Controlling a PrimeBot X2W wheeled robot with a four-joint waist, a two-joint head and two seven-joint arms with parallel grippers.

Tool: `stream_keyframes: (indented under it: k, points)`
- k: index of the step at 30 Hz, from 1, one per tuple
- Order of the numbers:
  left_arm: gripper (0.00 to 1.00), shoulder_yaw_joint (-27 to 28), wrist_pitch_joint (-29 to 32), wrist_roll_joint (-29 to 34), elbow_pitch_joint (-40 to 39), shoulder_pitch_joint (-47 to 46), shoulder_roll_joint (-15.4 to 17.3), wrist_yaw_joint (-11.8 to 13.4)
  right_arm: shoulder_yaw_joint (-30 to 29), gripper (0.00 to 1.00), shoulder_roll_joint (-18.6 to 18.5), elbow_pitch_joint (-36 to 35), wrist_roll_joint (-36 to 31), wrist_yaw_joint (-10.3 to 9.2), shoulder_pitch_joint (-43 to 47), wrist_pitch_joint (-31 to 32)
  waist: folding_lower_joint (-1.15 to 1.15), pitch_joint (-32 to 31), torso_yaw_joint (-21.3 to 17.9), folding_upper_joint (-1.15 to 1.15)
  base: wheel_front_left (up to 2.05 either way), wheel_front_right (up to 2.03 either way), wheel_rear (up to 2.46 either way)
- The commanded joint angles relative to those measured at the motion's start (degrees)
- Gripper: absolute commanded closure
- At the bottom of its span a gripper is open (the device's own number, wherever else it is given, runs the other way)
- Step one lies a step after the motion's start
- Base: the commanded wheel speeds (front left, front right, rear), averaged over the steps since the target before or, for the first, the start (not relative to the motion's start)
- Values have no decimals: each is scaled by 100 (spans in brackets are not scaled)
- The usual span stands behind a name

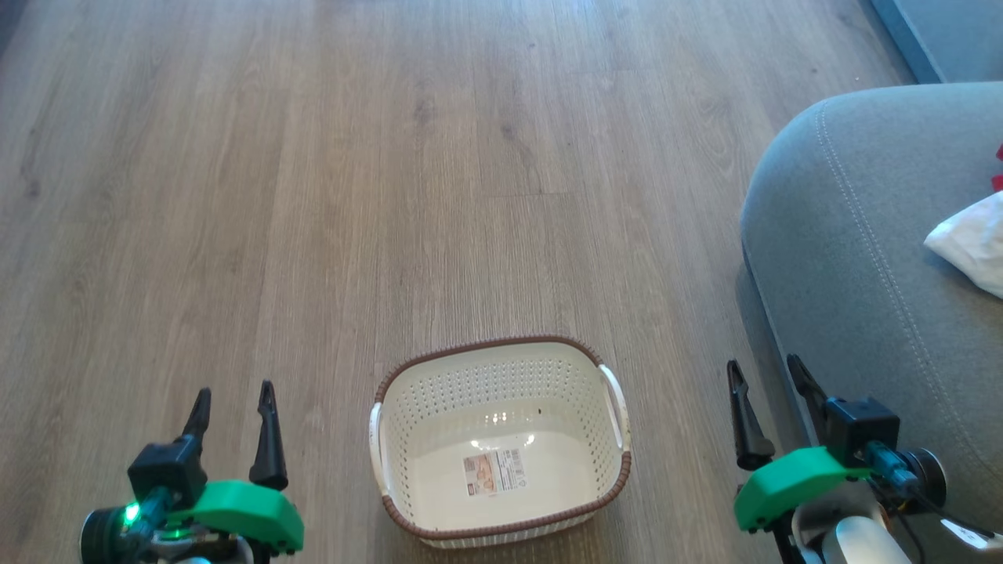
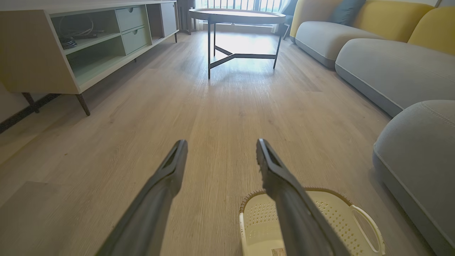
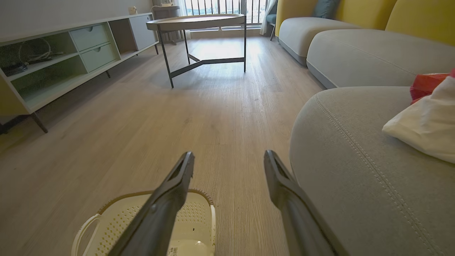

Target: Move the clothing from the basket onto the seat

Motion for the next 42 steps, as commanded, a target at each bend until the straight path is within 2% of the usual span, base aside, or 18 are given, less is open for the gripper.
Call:
stream_keyframes:
  k: [1,21,22,26,42]
  points:
    - [0,173,-29,-22,-176,-217,12,22,102,0,7,-203,-45,12,-112,-28,0,15,-11,0,0,0,0]
    - [0,123,-29,-158,-160,-240,12,-80,124,0,31,-205,-103,12,-164,-28,0,71,-48,0,0,0,0]
    - [100,-53,0,-167,29,-2,-2,-81,3,100,18,-2,-48,0,-3,0,0,71,-49,0,0,0,0]
    - [100,-42,53,-256,274,15,-6,-96,30,100,19,193,51,0,40,14,0,72,-46,0,0,0,0]
    - [100,39,314,-1320,209,-85,-4,-169,-93,100,-16,148,1155,2,-26,243,0,67,-22,0,0,0,0]
